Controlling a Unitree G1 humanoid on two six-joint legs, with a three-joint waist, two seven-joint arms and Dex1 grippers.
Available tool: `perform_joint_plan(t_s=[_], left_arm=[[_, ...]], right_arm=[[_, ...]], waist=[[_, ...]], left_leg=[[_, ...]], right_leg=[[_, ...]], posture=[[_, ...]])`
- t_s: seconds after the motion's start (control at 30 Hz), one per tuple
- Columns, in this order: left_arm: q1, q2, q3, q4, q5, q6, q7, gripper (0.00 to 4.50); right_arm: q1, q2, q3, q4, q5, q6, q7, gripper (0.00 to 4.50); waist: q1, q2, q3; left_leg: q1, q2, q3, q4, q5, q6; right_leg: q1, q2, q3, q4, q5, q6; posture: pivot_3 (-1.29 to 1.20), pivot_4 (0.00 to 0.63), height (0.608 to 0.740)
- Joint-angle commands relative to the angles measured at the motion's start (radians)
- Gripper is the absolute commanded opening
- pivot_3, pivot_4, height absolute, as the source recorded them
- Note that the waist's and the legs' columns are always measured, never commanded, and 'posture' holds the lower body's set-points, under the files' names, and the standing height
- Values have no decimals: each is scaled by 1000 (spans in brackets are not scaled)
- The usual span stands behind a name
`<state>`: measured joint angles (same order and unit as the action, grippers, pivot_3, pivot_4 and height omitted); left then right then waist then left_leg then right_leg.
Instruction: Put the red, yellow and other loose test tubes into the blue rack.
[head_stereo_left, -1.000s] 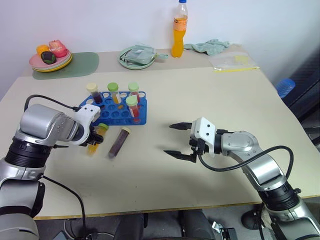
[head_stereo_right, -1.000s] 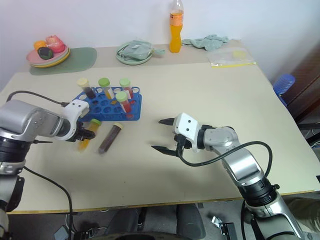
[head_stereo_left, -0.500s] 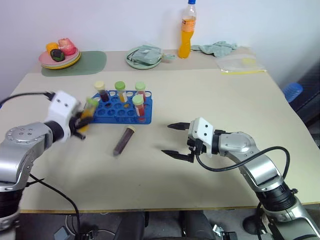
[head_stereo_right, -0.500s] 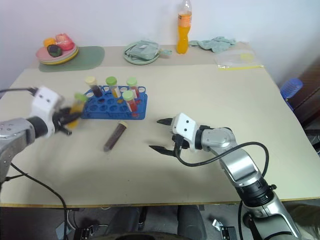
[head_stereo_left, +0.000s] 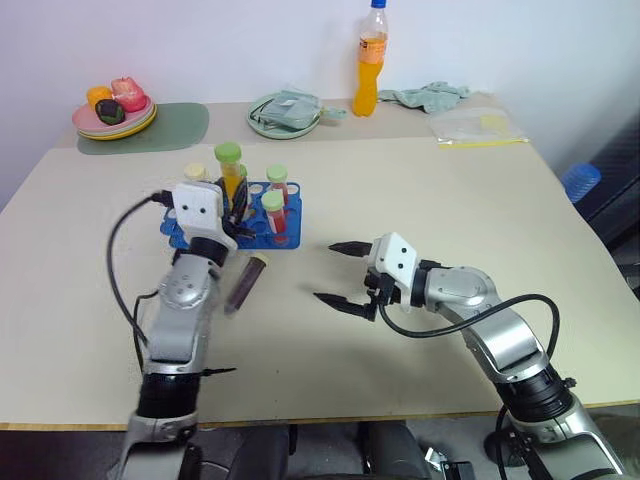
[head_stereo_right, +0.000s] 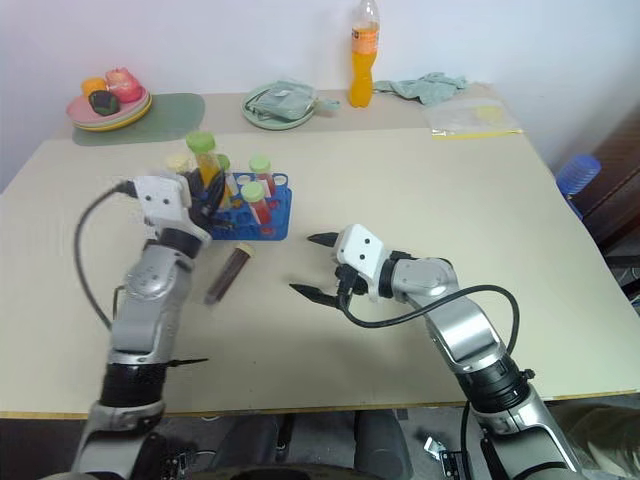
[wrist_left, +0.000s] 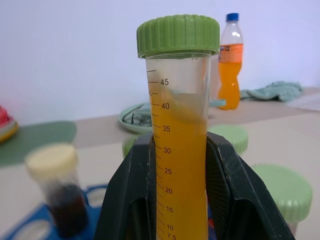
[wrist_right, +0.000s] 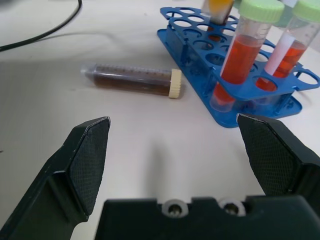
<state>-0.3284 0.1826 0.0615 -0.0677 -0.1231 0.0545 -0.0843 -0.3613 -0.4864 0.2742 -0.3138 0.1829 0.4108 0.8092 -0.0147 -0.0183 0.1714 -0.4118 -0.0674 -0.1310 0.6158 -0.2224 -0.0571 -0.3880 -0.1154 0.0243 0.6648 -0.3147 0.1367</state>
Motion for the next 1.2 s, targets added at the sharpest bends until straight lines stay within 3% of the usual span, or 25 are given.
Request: perform_joint_plan(t_s=[0.03,0.6,1.2], left_arm=[[-26,0,9,35,54,-86,27,738],[-51,-8,-17,127,124,-42,37,738],[-5,-29,-22,72,139,-14,37,738]], right_arm=[[9,4,-8,-48,2,2,-14,4500],[-6,12,-3,-24,-14,-20,-23,4500],[-2,16,6,-18,-26,-29,-24,4500]], waist=[[0,0,0],[1,0,0],[1,0,0]], left_leg=[[0,0,0,0,0,0],[0,-1,-2,0,0,0],[0,-1,-2,0,0,0]], right_leg=[[0,0,0,0,0,0],[1,0,0,0,0,0],[1,0,0,0,0,0]], posture=[[0,150,740],[0,150,740],[0,150,740]])
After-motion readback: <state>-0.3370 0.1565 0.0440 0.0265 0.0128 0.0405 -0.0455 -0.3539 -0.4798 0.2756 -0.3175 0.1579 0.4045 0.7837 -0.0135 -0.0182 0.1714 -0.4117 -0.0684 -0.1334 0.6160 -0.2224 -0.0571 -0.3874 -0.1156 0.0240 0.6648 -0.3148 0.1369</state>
